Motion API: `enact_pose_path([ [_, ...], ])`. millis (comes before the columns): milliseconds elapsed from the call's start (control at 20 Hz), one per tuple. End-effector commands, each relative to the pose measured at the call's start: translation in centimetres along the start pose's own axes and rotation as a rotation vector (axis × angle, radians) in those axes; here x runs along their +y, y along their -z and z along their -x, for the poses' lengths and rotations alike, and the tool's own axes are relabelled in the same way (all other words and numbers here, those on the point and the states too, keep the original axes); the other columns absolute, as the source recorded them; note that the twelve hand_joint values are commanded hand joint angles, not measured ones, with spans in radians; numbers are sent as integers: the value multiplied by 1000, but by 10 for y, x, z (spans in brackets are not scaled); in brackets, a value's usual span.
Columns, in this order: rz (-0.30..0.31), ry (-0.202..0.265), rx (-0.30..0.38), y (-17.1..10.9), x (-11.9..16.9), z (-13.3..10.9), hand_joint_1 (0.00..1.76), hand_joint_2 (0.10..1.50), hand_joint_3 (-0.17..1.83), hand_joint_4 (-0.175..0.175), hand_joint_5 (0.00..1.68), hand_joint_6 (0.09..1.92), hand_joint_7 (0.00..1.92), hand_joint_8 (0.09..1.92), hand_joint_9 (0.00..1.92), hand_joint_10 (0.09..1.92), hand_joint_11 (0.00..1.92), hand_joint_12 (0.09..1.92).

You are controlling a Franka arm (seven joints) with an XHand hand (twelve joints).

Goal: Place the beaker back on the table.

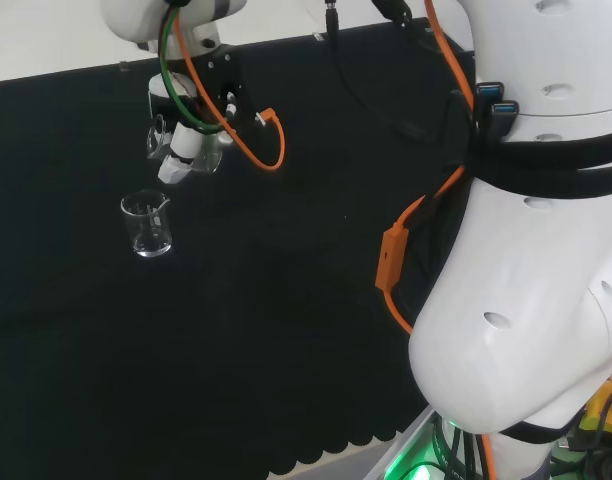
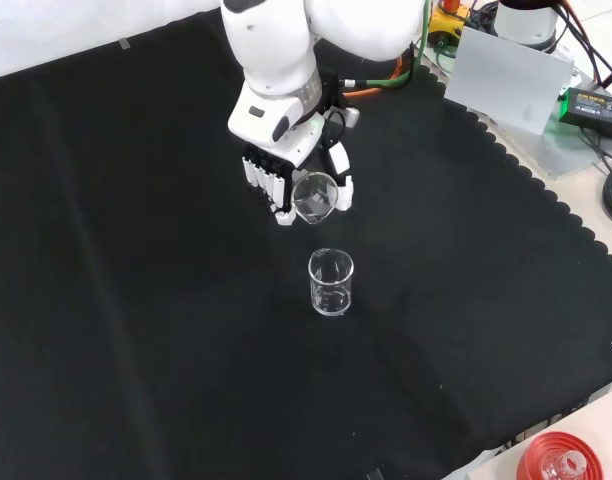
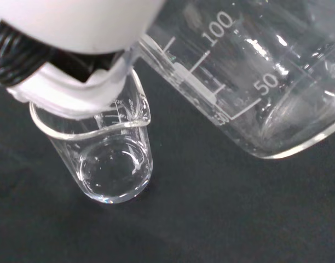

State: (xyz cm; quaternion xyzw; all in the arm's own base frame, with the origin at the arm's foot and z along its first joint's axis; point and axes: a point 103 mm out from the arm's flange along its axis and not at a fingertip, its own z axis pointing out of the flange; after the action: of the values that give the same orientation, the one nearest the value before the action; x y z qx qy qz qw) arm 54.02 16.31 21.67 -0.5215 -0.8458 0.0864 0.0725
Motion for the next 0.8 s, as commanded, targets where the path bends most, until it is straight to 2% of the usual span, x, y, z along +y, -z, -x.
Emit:
enact_pose_path([
  [50,20,4,25,-1,1,4,1325,637,570,-175,1478,216,1604,87,1629,117,1279,825],
  [450,63,30,69,-6,3,9,1325,638,568,-175,1477,218,1603,87,1629,116,1274,825],
  [800,101,66,129,-15,6,25,1324,642,564,-175,1474,221,1602,87,1626,114,1262,823],
])
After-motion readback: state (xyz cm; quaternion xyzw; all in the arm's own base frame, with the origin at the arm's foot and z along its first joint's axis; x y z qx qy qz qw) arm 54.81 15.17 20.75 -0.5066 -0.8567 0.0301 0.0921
